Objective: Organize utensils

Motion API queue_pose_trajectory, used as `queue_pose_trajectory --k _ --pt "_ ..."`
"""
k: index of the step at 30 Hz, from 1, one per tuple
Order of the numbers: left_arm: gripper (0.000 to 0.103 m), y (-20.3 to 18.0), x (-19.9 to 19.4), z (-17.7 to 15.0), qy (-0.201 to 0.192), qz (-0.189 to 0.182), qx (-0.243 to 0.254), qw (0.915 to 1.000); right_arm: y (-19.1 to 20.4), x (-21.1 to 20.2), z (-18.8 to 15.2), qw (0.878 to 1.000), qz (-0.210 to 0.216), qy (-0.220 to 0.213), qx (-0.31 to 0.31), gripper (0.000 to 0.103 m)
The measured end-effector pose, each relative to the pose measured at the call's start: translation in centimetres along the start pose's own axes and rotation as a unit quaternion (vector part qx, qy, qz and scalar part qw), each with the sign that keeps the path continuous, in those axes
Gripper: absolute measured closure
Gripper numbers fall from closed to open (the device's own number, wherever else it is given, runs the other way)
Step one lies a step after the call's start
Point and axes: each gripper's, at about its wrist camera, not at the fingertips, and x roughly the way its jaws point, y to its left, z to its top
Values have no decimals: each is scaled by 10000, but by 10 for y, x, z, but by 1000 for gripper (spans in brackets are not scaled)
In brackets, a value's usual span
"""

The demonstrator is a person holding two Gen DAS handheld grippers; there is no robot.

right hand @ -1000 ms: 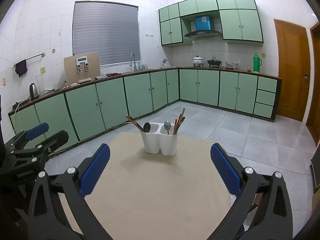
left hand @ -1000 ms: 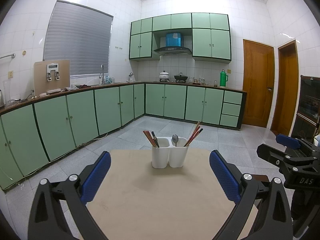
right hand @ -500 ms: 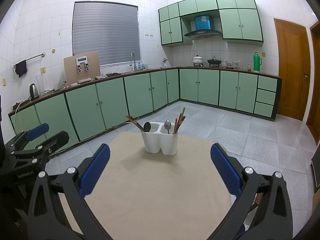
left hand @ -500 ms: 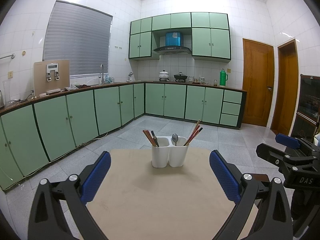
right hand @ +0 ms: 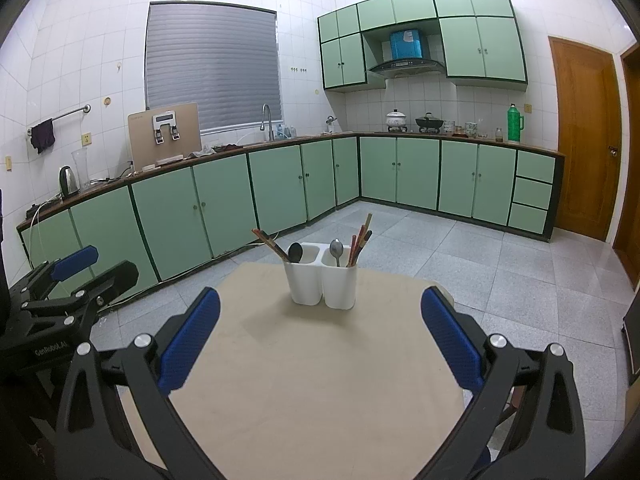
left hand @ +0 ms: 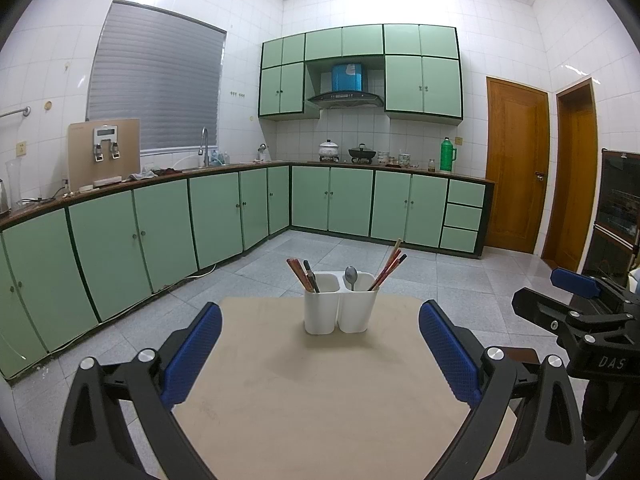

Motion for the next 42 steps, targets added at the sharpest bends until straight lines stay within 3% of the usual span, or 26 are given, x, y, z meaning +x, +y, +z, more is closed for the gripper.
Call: queue_pose_trajectory --k 42 --pt "6 -2 2 -3 42 6 -16 10000 0 -1 3 10000 4 9 2 5"
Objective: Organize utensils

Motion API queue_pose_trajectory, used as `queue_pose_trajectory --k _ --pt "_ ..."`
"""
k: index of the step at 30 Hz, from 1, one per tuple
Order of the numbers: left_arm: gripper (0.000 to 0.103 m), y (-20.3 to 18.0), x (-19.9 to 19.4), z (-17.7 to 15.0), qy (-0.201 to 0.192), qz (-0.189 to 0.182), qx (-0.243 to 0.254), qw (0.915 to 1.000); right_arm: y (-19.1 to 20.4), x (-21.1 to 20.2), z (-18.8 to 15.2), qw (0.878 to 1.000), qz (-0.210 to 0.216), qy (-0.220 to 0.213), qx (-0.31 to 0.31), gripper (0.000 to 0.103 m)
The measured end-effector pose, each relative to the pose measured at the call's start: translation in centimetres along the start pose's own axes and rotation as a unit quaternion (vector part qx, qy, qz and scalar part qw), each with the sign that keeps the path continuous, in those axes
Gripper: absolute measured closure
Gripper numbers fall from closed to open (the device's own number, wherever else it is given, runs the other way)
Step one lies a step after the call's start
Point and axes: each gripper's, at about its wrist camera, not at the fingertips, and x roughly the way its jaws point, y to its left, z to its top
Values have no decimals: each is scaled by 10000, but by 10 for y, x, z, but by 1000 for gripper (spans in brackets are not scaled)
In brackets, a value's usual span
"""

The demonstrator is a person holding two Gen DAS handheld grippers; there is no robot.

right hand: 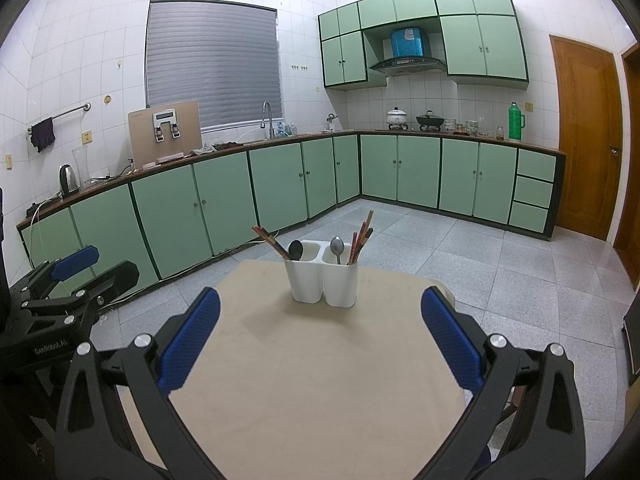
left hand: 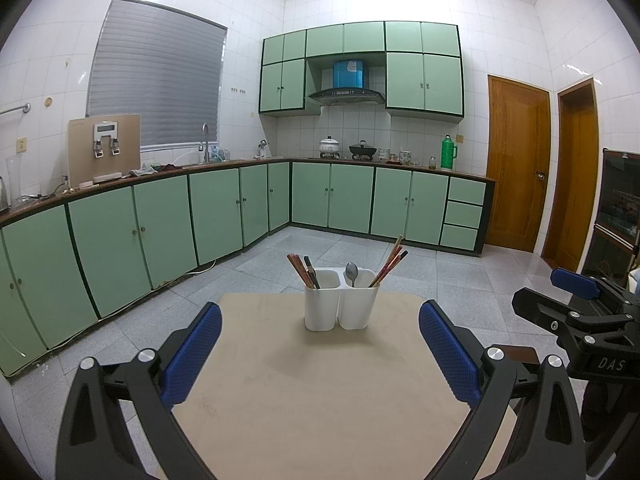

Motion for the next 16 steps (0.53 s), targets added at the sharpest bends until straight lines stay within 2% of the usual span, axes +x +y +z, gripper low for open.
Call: queue_pose_trajectory --k 16 --pt "6 0 2 -5 38 34 -21 10000 2 2 -5 10000 -7 18 0 5"
